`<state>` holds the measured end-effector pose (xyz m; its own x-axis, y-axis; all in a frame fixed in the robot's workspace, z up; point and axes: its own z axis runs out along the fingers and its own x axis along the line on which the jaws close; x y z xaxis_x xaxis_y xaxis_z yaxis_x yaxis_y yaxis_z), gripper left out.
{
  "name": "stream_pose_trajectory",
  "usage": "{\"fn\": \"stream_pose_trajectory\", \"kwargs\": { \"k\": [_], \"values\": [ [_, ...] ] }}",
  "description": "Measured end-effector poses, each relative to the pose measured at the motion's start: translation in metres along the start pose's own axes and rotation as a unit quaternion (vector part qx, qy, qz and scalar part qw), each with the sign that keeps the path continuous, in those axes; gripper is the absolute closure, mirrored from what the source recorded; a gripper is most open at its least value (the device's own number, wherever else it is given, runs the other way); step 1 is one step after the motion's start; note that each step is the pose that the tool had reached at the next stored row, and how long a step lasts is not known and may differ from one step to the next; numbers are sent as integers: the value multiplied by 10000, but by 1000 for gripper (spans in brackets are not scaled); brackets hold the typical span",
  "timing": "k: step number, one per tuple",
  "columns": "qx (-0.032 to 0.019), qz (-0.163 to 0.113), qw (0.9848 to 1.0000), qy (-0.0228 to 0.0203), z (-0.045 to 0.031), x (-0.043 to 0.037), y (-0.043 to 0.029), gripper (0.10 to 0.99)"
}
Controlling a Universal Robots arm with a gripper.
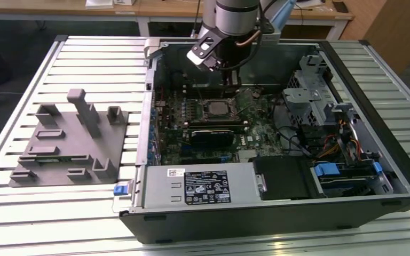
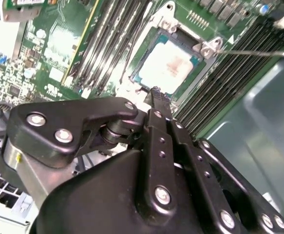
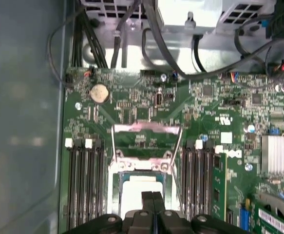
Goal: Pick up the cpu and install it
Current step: 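Close the cpu cover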
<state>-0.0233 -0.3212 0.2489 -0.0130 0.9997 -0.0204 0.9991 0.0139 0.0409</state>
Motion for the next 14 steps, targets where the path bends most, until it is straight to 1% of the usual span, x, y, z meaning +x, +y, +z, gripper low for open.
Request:
{"fn": "stream_pose_trajectory", "kwargs": {
  "k": [2, 4, 6, 9, 11, 13, 14],
  "values": [
    [1, 0, 10000, 0, 5, 0, 26, 980],
    [2, 0, 10000, 1, 3, -1, 30, 980],
    [2, 1, 10000, 2, -26, -1, 32, 980],
    [1, 0, 10000, 2, -94, -2, 37, 980],
    [1, 0, 10000, 4, -98, -2, 46, 980],
    [1, 0, 10000, 3, -98, -3, 73, 980],
    [2, 0, 10000, 3, -97, -2, 100, 980]
  ]
}}
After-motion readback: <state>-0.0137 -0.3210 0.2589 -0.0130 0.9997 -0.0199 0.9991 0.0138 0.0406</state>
